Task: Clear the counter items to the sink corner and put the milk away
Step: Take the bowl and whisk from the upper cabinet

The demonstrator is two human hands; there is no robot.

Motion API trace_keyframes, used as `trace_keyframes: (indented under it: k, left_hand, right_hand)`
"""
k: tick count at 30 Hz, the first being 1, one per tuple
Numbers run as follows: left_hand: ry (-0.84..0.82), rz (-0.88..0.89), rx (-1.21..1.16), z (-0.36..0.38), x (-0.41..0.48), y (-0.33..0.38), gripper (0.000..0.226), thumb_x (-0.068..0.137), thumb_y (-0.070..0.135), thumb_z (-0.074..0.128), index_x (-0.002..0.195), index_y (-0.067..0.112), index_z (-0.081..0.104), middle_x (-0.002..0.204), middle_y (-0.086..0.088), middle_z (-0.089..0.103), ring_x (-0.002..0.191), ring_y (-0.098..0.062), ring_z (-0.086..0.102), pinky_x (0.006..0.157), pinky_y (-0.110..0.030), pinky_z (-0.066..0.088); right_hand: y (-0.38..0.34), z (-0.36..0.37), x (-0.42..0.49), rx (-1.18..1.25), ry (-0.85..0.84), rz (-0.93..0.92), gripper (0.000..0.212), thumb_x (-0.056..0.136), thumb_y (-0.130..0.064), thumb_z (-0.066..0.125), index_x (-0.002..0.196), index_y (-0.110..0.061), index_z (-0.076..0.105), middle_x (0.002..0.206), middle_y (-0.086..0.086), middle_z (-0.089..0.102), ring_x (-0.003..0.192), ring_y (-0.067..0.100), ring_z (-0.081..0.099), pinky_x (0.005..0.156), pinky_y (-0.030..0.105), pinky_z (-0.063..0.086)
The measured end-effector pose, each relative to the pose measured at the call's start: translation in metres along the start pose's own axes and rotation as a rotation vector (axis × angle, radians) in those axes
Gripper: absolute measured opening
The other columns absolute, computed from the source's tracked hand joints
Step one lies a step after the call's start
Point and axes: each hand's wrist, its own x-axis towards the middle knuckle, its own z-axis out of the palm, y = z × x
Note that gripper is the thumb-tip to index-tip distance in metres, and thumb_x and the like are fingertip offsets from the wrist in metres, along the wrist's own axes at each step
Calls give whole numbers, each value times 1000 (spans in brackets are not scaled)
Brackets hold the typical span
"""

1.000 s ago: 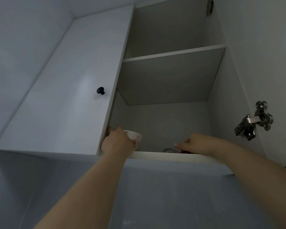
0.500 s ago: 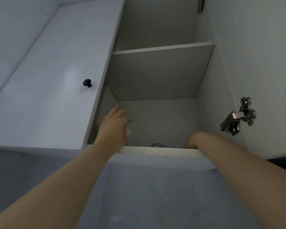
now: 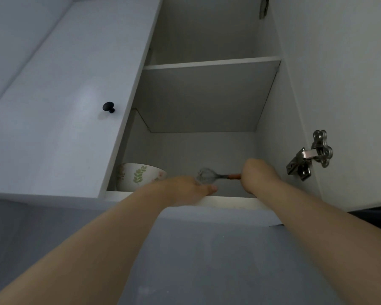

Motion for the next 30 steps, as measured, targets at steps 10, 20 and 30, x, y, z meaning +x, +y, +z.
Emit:
trace_keyframes:
  k: [10, 20, 30]
  left_hand:
    - [150, 205, -222, 1, -10, -18, 36, 72, 58, 67, 90, 27, 74, 90, 5, 72, 89, -12, 65, 84, -34, 51]
    - [168, 230, -332, 0, -18, -22, 5, 75, 37, 74, 72, 35, 71, 78, 14, 68, 72, -3, 60, 64, -20, 45]
    - [324, 281, -195, 5, -28, -26, 15, 89, 28, 61, 93, 21, 74, 77, 21, 58, 79, -3, 54, 77, -19, 43]
  right_hand:
    - [7, -13, -17, 134, 217, 14, 16, 91, -8, 49, 103, -3, 57, 108, 17, 63, 102, 35, 59, 70, 31, 39]
    - [23, -31, -26, 53, 268, -89, 9, 83, -4, 55, 75, -7, 56, 85, 17, 63, 81, 33, 60, 63, 28, 38]
    - [14, -34, -32, 30, 256, -146, 25, 82, -4, 54, 102, -10, 68, 101, 13, 68, 94, 34, 62, 78, 34, 52]
